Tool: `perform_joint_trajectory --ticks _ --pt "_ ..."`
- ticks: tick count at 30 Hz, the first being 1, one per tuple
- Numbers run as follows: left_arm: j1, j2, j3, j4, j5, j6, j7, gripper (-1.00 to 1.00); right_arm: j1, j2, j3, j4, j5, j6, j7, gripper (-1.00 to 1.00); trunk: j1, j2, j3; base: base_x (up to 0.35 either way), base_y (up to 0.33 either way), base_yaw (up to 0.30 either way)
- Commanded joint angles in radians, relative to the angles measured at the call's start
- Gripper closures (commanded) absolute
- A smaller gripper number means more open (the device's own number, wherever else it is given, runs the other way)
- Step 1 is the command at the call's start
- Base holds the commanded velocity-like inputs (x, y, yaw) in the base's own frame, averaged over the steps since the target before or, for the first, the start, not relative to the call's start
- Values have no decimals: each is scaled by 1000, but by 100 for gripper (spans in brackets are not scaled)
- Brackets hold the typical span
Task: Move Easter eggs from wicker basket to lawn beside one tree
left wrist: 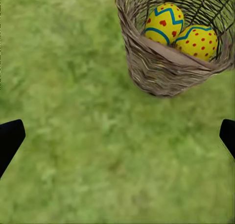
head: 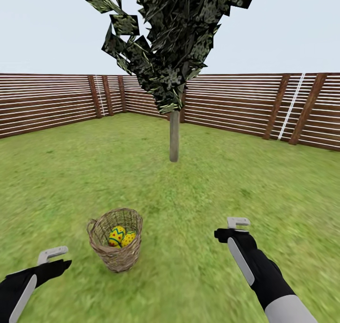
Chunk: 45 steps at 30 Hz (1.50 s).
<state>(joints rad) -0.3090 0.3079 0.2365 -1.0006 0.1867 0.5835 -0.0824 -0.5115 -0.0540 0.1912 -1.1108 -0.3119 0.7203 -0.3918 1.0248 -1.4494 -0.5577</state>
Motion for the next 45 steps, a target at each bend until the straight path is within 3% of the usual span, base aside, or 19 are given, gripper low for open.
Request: perform_joint_trajectory --ticks 1,4,8,11,29,40,45 --pt "-1 1 4 -3 3 6 -3 -100 -1 -1 4 -1 -10 2 -10 -100 0 -1 -1 71 -32 0" --pt "0 3 10 -16 5 7 -3 -100 -1 -1 4 0 -10 1 -11 -100 0 -1 -1 91 32 0" --pt "-1 1 58 -20 5 8 -3 -100 -1 -1 4 0 -10 1 -11 -100 0 -1 -1 243 155 0" --pt "0 -1 70 -19 2 20 -3 -100 -1 -1 4 0 -10 1 -11 -100 0 -1 -1 293 178 0" --pt "-1 -19 63 -28 -2 29 -3 -100 -1 -3 3 0 -11 1 -10 -100 0 -1 -1 261 67 0" --pt "-1 -24 64 -29 -3 30 -2 -100 -1 -3 3 2 -9 1 -10 -100 0 -1 -1 148 -282 0" --pt "0 -44 63 -28 -4 30 -2 -100 -1 -3 4 3 -10 1 -10 -100 0 -1 -1 228 -286 0"
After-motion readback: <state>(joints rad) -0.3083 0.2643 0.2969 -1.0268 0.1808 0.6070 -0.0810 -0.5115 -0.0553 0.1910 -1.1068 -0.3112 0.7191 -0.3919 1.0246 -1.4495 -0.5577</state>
